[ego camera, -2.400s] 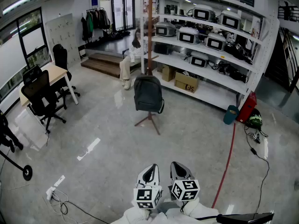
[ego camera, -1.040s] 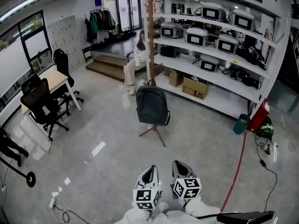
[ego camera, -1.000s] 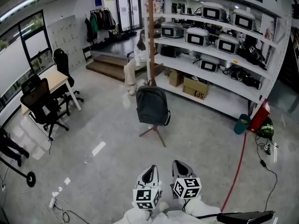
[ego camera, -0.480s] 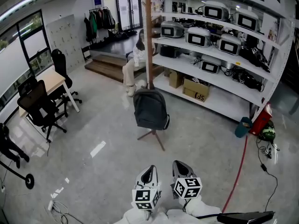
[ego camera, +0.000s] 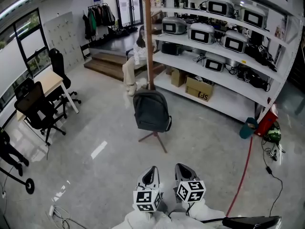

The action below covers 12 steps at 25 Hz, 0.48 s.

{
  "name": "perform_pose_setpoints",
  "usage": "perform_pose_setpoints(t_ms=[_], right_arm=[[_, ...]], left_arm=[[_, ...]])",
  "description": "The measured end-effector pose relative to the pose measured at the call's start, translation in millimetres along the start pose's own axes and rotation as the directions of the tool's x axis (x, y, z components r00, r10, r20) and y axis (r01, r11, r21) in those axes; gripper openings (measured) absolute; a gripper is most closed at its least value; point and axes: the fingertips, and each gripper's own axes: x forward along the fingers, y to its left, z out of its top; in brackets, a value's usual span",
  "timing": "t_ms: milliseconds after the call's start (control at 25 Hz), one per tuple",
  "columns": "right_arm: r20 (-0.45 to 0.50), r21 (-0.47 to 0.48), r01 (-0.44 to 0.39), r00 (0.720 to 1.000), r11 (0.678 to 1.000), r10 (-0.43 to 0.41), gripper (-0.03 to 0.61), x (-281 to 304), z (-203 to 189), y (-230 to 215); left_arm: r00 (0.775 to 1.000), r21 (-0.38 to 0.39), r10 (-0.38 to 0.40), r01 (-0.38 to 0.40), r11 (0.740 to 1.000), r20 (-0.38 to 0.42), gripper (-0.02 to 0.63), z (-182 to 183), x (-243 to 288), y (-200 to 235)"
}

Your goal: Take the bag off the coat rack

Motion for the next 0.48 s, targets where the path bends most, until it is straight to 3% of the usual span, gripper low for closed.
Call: perform_pose_setpoints(t_ms=[480], right_arm=[[0.018, 0.017, 0.057, 0.998, 0.998, -0.058, 0.012, 22, 10, -34]], left_arm=[[0.999, 0.009, -0.037, 0.037, 0.999, -0.003, 0.002, 1, 44, 3]])
